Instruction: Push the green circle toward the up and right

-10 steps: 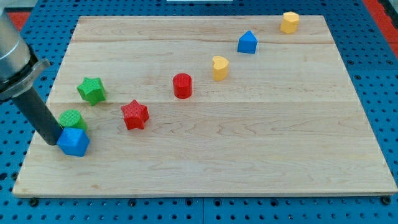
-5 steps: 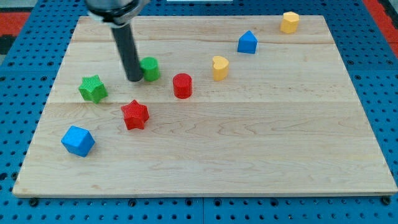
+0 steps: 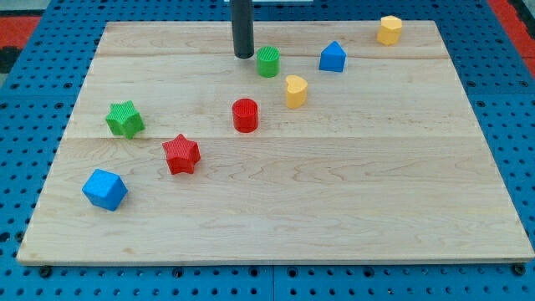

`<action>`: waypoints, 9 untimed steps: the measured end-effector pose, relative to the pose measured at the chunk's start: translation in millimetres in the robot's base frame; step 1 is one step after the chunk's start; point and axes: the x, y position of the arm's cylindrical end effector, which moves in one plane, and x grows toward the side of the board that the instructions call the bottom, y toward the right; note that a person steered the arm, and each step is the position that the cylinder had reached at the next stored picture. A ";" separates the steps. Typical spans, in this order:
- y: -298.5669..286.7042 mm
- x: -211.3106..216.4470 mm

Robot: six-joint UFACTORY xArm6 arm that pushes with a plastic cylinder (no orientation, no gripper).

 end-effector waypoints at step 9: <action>108.5 52.8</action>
